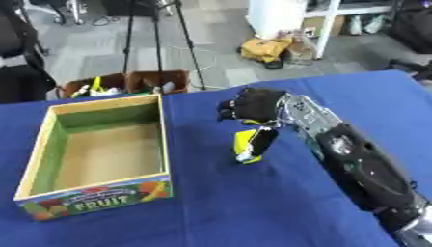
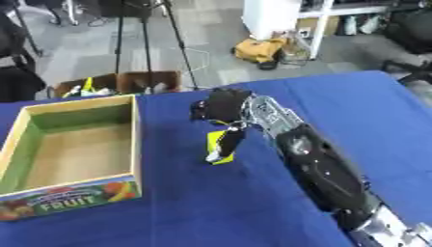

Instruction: Pick up objects on the table and place them in the box.

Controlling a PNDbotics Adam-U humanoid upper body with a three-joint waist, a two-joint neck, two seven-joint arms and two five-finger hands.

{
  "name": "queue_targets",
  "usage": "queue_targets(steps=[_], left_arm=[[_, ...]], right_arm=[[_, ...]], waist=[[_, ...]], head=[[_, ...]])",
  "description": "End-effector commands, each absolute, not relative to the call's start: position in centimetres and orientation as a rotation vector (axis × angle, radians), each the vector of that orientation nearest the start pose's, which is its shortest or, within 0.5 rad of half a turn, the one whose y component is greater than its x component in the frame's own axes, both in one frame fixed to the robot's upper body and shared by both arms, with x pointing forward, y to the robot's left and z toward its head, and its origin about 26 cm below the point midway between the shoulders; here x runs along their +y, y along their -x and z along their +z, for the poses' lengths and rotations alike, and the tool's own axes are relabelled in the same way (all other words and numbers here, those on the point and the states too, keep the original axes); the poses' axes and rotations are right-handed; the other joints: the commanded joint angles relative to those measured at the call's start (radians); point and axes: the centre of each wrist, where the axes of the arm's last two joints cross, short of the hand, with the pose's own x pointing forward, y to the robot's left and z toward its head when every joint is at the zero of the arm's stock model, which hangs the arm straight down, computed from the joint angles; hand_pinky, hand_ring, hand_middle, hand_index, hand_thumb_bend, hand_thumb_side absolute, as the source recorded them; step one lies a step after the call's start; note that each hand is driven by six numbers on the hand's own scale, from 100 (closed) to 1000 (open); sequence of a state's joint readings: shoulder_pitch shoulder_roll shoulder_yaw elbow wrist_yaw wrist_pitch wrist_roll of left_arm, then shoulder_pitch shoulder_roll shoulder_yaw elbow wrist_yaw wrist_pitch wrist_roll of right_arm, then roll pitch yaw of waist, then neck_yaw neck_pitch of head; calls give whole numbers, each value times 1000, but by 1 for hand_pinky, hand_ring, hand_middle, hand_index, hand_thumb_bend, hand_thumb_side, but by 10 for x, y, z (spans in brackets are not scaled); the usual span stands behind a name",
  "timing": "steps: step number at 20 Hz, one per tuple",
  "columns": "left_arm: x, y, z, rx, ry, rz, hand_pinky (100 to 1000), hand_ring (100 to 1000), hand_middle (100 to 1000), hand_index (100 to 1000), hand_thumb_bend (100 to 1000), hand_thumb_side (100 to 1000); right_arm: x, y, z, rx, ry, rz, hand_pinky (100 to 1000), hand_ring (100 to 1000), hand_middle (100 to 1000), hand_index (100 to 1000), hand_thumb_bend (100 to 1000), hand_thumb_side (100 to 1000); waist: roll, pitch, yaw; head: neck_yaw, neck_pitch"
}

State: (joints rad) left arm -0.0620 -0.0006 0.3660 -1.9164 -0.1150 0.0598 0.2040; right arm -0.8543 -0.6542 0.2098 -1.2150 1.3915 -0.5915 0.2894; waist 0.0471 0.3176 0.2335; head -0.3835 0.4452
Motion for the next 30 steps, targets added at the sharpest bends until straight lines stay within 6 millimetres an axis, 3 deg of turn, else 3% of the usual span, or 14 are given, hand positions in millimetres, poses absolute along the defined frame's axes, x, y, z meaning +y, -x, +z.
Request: queue_targets(steps=[1, 15, 19, 30], left_arm=[[328, -262, 98, -1870, -572, 358, 285, 420, 421, 557, 218, 657], [329, -259, 94, -1852, -579, 351, 285, 420, 421, 557, 217, 656], [328, -260, 93, -1850, -570, 350, 285, 420, 421, 557, 218, 658], [323, -260, 86, -1845, -540, 350, 285, 421, 423, 557, 222, 663]], right_arm=[[-313, -441, 260, -1194, 1458, 2209, 659, 100, 863, 889, 579, 919], [-306, -443, 255, -1208, 1409, 2194, 664, 100, 861, 891, 565, 916], [-311, -442, 254, -1160, 1475, 2166, 632, 100, 864, 891, 532, 962], [-325, -446, 240, -1055, 1515, 2187, 656, 100, 861, 896, 466, 897]], waist=[[1, -28, -3], [7, -40, -20], [12, -32, -22], [36, 2, -22]], head=[[20, 24], [45, 14], [40, 2], [19, -43]])
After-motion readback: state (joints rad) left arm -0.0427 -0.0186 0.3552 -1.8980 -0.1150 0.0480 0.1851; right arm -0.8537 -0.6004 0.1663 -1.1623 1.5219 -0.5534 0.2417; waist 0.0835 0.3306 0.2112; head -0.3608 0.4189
